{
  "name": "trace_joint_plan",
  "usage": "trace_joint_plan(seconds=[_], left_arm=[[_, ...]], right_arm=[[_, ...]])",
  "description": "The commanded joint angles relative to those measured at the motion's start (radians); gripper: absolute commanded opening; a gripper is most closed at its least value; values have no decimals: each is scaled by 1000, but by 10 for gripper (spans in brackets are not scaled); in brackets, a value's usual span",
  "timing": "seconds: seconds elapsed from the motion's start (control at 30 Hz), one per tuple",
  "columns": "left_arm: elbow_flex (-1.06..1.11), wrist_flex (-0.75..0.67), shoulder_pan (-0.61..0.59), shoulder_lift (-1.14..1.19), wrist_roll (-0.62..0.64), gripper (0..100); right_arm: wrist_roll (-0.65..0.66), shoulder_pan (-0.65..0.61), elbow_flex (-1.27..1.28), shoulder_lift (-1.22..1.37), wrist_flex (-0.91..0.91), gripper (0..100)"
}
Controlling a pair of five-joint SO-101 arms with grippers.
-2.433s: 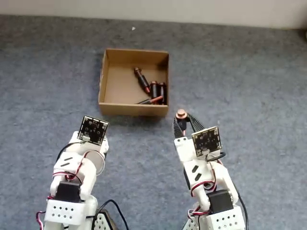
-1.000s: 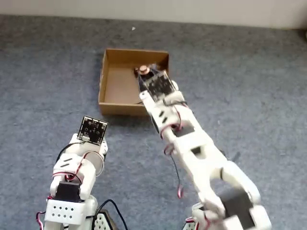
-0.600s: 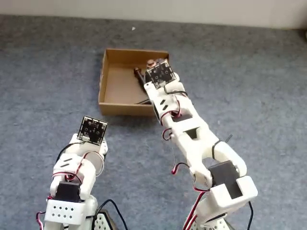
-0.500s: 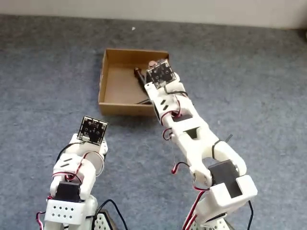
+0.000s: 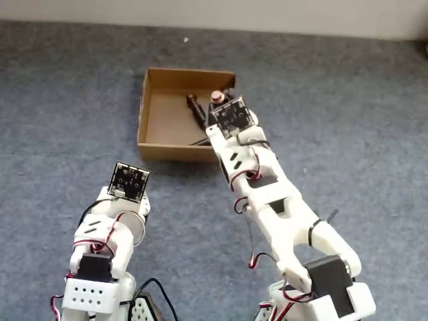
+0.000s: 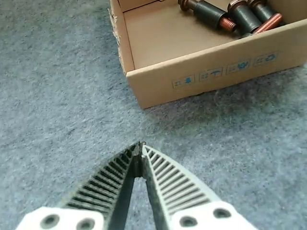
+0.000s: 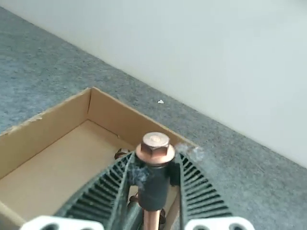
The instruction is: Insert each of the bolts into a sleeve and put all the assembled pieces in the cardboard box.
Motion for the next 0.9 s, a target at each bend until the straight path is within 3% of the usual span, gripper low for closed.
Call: trace_joint_plan(seconds=[0.0,0.2,0.43,0.67,0.87], left_arm=[[28,2,-5,-4,-11,21],[28,2,-5,-4,-11,21],[28,2,-5,-4,-11,21],[28,2,-5,-4,-11,21],[28,2,-5,-4,-11,21]], right_arm=[[14,-21,-13,-42,-22,89],[8,-38,-13,-39,88,193],[8,-36,-10,-53,130,192],[11,-38,102,-243,225,190],[14,-28,254,-463,346,47]])
